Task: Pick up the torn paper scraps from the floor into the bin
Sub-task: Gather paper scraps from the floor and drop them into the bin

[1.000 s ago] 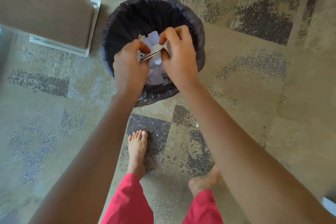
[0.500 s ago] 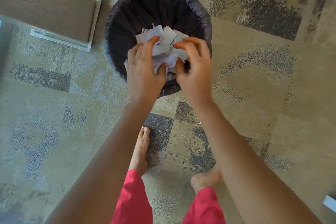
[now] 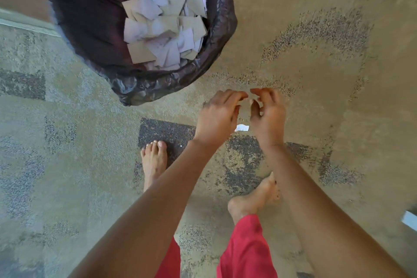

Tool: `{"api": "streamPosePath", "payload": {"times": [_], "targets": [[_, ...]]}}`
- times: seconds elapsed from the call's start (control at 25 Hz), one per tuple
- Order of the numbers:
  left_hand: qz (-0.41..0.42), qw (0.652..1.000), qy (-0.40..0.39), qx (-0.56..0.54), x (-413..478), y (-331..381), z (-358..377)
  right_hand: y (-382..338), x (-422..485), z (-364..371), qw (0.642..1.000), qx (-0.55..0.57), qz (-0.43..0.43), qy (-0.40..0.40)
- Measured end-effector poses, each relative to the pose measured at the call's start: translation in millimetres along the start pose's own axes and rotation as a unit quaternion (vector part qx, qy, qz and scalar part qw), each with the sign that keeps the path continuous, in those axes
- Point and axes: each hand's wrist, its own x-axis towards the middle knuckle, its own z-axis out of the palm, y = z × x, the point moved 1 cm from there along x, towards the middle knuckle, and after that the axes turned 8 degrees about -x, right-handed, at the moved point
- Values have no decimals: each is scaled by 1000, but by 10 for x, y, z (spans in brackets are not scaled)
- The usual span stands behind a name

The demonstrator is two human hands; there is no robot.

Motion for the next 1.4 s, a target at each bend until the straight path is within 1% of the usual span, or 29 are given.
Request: {"api": "streamPosePath", "payload": {"times": [0.08,0.2,0.32,0.4,0.48,0.56,0.64,0.76,0.84,0.92,1.0,1.12,1.24,1.4], "targets": [[-63,996,-57,25,-50,-250,301,308,-138,179,997,-40,17,-60],[-137,976,-158,66,-111,-487,661,657,-253,459,981,-97,41,-164],[-150,955,-230,109,-203,-603,998,858,-363,688,957,-140,52,-249],[-150,946,-249,143,-254,-640,1219,923,-407,794,946,-171,50,-272],[-150,945,-230,175,-272,-654,1364,947,-423,854,940,-198,39,-274],[-144,948,-202,198,-254,-667,1431,947,-420,891,939,-210,22,-271],[-148,952,-184,195,-225,-668,1447,949,-415,913,945,-194,26,-263],[-176,955,-173,162,-169,-604,1385,942,-373,909,953,-140,80,-255],[-210,955,-166,128,-115,-555,1269,884,-324,866,958,-115,88,-248],[-237,957,-149,77,-68,-510,1097,758,-286,730,967,-78,95,-225],[-251,959,-131,23,-37,-418,854,566,-239,489,979,-41,92,-180],[-279,952,-116,-45,9,-178,360,202,-185,103,991,18,67,-117],[-296,944,-77,-124,1,99,-220,-327,-106,-310,993,74,44,-75],[-292,928,-6,-232,43,447,-992,-1092,112,-726,990,139,-4,-14]]}}
